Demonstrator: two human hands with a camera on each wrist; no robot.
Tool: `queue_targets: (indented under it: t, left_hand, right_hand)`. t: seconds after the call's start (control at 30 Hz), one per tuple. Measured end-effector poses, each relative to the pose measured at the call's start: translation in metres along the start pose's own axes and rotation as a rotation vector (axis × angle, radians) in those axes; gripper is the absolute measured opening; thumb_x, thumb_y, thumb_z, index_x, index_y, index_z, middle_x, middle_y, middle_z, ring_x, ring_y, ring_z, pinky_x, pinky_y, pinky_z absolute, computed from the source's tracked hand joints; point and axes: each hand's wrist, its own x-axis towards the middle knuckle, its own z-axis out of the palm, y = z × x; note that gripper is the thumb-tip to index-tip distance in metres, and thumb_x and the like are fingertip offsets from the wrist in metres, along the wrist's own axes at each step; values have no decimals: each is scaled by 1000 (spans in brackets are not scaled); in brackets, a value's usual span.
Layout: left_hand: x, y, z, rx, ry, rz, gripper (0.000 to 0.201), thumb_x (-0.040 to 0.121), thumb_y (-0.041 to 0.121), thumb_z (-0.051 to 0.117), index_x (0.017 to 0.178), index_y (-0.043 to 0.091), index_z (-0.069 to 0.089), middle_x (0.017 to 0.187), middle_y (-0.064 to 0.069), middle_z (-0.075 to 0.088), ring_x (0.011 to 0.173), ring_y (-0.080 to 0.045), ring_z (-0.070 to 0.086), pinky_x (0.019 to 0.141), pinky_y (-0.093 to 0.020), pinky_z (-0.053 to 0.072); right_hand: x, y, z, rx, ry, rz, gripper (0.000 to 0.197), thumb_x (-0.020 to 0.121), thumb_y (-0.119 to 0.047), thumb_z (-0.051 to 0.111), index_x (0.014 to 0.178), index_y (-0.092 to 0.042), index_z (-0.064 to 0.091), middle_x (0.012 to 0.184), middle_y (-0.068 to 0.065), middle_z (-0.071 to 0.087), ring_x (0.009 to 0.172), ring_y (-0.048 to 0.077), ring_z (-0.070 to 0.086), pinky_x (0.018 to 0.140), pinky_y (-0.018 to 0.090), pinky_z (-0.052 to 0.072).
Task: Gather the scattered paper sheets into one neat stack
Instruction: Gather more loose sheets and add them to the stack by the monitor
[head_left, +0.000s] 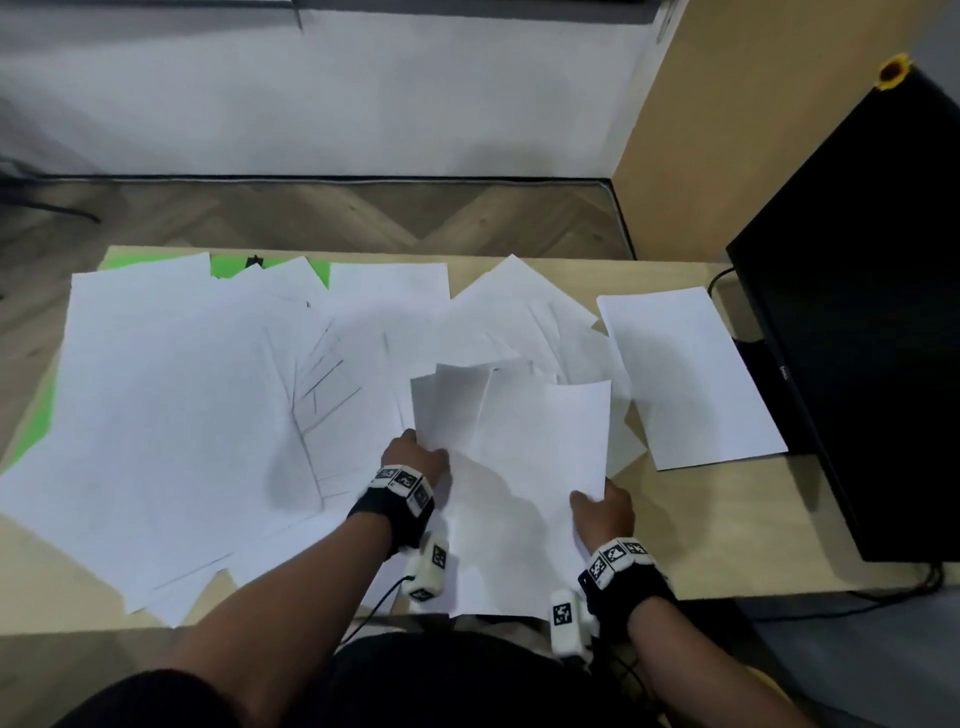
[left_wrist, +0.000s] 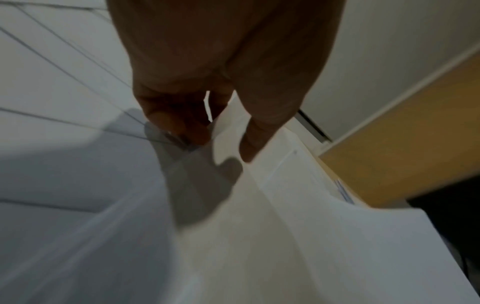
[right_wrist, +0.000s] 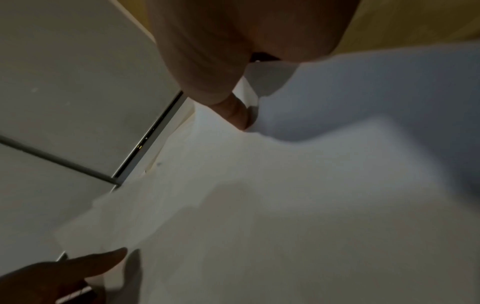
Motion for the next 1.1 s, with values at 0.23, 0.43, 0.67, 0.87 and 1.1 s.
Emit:
queue_targets:
  t: [0.23, 0.43, 0.67, 0.87, 1.1]
  left_hand:
    - [-3, -6, 7, -94, 29, 77, 22, 94, 11, 41, 114, 5, 47, 106, -21, 62, 96, -37, 61, 80, -37, 49]
    - [3, -8, -5, -192, -159, 100, 11, 90, 19, 42, 92, 15, 52, 107, -20, 63, 98, -34, 62, 91, -41, 50]
    - [-8, 3, -21, -223, -181, 244, 30, 95, 28, 51, 119, 11, 47, 115, -10, 63, 97, -27, 58, 84, -30, 41]
    - [-13, 25, -69, -451, -269, 490, 28, 71, 26, 54, 98, 28, 59, 95, 9, 68, 91, -10, 64, 77, -25, 48]
    - [-16, 59, -123, -740, -242, 527, 20, 55, 10, 57, 74, 5, 59, 65, -5, 64, 61, -22, 57, 60, -29, 47]
  right_hand:
    - [-11, -11, -11, 156, 17, 47, 8, 69, -17, 65, 72, -9, 63, 68, -5, 67, 66, 20, 58, 71, 28, 49]
    - [-19, -27, 9, 123, -50, 22, 11, 63, -15, 64, 74, -12, 62, 67, -6, 66, 66, 21, 59, 66, 27, 48]
    - [-35, -36, 49, -42, -111, -36, 40, 76, -13, 63, 115, -19, 57, 102, 3, 68, 89, 25, 63, 77, 27, 48]
    - [-30, -42, 33, 463, 33, 24, 71, 61, 2, 68, 127, -20, 56, 117, 5, 58, 103, 23, 59, 72, 32, 52]
    - [-66, -122, 15, 736, -136, -111, 26, 51, -2, 69, 75, -8, 60, 70, 9, 57, 71, 23, 57, 65, 30, 53]
